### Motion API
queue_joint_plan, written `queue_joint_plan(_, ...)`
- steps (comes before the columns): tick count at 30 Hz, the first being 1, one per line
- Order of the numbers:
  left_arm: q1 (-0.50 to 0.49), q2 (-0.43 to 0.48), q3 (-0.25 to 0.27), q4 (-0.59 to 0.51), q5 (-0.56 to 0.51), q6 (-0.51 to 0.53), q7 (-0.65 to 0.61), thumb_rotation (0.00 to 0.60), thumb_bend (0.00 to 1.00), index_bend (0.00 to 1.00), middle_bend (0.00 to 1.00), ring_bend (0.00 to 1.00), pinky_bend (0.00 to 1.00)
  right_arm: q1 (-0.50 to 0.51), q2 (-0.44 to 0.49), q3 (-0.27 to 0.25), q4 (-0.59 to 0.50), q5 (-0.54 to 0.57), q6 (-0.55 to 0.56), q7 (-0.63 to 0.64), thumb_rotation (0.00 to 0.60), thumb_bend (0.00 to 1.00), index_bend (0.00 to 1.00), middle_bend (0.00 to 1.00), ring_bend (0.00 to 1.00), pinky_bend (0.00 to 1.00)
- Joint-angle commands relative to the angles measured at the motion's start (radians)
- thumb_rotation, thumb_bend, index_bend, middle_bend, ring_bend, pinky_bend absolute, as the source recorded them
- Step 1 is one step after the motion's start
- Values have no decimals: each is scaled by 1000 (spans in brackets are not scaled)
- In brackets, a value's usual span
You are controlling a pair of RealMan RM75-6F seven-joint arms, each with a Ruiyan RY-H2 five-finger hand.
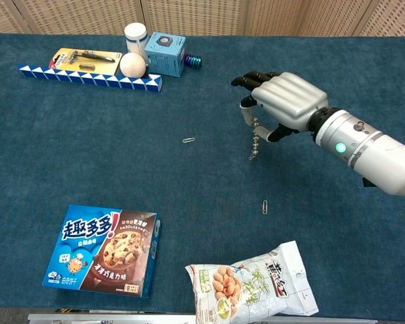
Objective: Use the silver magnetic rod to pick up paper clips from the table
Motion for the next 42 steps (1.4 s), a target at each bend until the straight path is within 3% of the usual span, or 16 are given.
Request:
queue_joint_plan(1, -1, -1, 0, -1, -1, -2, 3, 600, 30, 499, 414, 312, 464, -21, 42, -4, -28, -10, 35, -24, 600, 365, 623, 102, 0, 161)
queue_joint_plan(13, -8, -12, -1, -5, -4, -13, 34, 600, 30, 500, 414, 312, 463, -110, 128, -29, -25, -1, 107, 30, 600, 365, 623, 103, 0, 161)
queue_joint_plan(33, -17, -24, 2, -10, -9, -30, 65, 600, 30, 499, 413, 312, 463, -207, 117, -72, 91, 1, 97, 129, 600, 356, 621, 103, 0, 161)
queue_joint_plan(42, -18, -24, 2, -10, -10, -30, 68, 600, 30, 499, 414, 312, 463, -236, 138, -84, 67, -26, 113, 131, 600, 340, 402, 103, 0, 161)
